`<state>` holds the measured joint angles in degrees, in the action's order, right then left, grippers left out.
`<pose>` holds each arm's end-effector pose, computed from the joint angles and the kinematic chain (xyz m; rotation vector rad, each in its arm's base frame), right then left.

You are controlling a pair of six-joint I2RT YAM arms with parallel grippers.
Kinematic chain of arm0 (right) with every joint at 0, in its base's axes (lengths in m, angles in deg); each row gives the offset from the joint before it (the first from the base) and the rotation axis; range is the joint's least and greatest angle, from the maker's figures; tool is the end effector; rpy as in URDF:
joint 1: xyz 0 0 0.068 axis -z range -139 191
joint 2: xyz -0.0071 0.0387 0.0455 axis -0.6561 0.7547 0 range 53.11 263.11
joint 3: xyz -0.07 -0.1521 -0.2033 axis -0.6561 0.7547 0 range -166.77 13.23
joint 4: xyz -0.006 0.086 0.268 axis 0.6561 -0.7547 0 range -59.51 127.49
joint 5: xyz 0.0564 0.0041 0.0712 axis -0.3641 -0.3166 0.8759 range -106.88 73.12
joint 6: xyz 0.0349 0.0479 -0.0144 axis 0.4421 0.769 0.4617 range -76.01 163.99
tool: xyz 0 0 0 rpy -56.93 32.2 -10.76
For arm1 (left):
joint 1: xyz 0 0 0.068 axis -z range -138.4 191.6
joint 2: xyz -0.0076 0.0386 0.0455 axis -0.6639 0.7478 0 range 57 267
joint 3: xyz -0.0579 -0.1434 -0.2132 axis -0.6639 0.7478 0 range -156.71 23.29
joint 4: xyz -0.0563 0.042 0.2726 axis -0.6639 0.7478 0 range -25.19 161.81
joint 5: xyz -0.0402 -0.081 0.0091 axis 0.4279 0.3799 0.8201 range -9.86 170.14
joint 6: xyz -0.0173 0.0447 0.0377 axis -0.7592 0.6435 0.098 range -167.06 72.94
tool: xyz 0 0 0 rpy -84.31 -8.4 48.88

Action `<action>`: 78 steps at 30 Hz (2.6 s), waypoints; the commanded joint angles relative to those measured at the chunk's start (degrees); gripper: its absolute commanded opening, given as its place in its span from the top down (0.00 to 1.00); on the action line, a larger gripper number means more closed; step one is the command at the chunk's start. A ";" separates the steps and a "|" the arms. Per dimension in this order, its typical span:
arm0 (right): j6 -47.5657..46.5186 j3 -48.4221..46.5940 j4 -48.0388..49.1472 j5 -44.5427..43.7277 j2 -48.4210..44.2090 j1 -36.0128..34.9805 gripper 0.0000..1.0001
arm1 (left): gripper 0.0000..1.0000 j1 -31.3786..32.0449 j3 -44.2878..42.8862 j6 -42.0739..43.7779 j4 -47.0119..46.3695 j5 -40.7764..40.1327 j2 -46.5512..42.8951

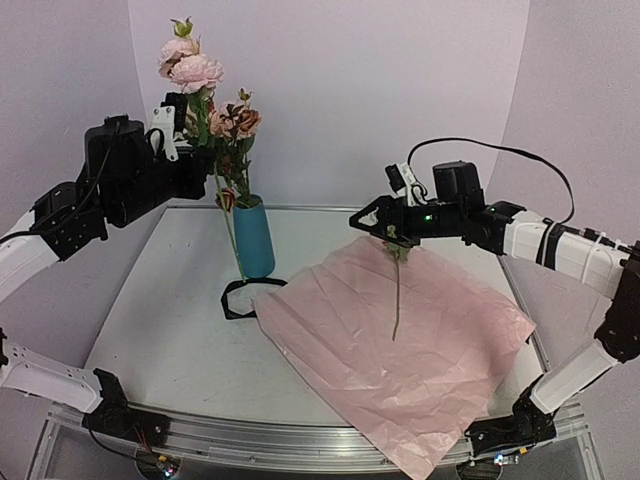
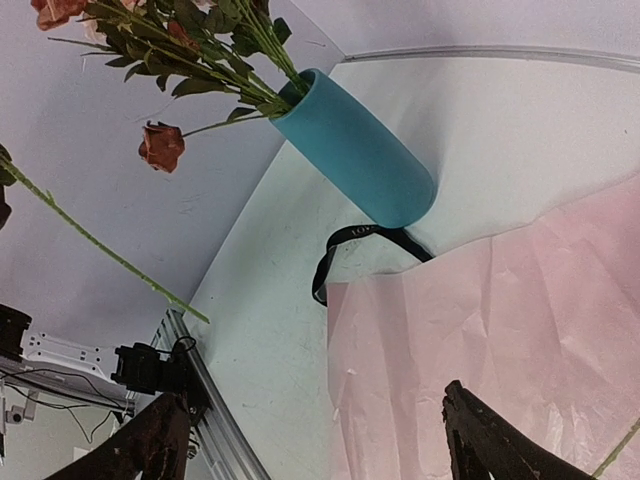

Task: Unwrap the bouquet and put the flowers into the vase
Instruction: Insert the fake flower into the vase.

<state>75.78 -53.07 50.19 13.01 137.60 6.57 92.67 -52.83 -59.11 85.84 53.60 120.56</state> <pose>0.3009 0.2338 0.3296 -0.4715 1.7659 1.2785 0.1837 -0.1951 0.4407 0.2401 1.7043 -0.4222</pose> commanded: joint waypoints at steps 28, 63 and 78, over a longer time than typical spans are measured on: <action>-1.47 -8.21 -1.18 0.68 6.34 0.51 0.12 | 1.00 -1.04 -9.20 28.44 -13.85 -14.98 2.14; -1.74 -12.78 -1.36 2.91 11.23 4.79 0.12 | 1.00 -26.37 -5.53 5.07 -36.04 20.75 19.11; -1.39 -14.70 -1.30 3.58 13.50 6.07 0.12 | 1.00 -26.32 -3.97 7.76 -36.41 25.61 26.19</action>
<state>75.06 -65.53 48.20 15.23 150.75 12.11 66.64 -56.18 -52.75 52.41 78.10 147.90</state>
